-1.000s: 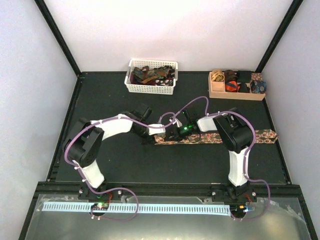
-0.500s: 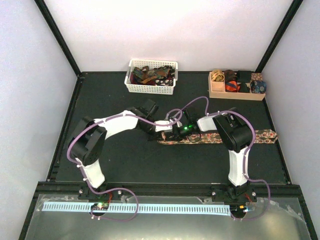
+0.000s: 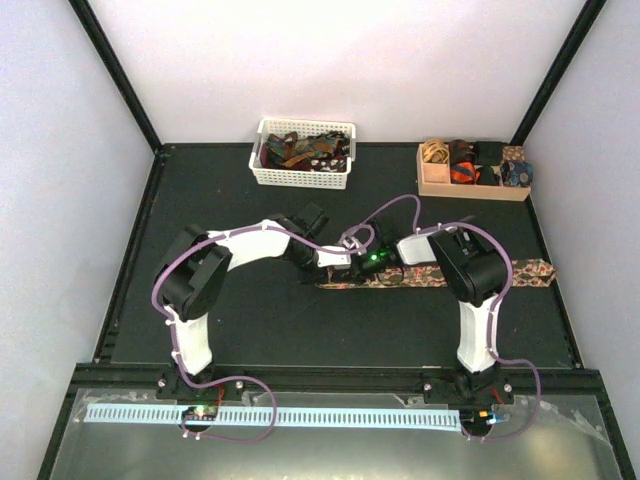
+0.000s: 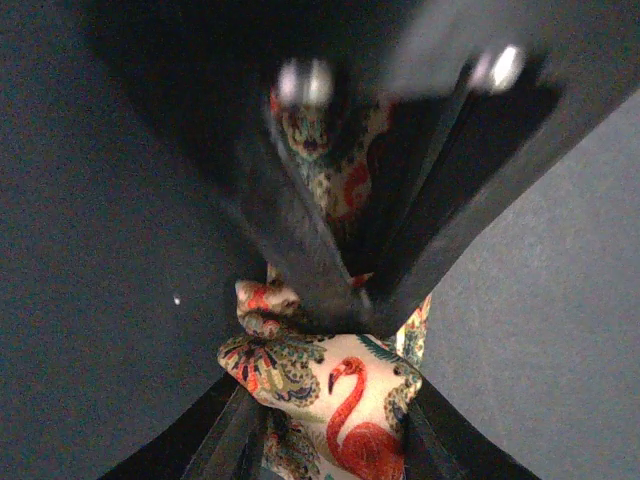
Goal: Roll the ties
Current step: Roll the tie at the center of the board.
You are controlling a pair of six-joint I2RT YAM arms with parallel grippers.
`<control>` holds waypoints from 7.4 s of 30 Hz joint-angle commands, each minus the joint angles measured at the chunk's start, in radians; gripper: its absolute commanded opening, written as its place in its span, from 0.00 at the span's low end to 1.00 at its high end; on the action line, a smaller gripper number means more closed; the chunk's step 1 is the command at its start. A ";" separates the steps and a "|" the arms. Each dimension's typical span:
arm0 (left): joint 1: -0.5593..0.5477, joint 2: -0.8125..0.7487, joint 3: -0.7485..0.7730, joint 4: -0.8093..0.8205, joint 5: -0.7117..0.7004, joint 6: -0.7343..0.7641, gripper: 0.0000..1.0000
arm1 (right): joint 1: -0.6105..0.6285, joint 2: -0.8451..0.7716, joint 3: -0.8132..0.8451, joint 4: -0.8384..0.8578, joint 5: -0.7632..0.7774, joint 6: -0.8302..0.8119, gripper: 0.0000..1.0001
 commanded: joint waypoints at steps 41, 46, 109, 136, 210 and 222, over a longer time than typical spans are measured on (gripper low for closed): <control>0.006 -0.003 -0.054 0.016 -0.051 -0.011 0.38 | 0.005 -0.009 -0.158 0.406 -0.046 0.348 0.01; 0.045 -0.079 -0.099 0.050 0.016 -0.010 0.67 | -0.030 0.000 -0.148 0.308 -0.045 0.264 0.01; 0.034 0.027 -0.360 0.825 0.254 -0.161 0.62 | -0.133 -0.102 -0.180 0.148 -0.127 0.108 0.01; 0.011 -0.001 -0.357 0.746 0.211 -0.142 0.34 | -0.230 -0.112 -0.158 -0.062 -0.146 -0.053 0.01; 0.028 0.015 -0.452 1.125 0.397 -0.213 0.44 | -0.266 0.039 -0.100 -0.235 -0.014 -0.205 0.01; -0.003 0.026 -0.393 1.157 0.404 -0.285 0.37 | -0.265 0.051 -0.094 -0.244 -0.021 -0.209 0.01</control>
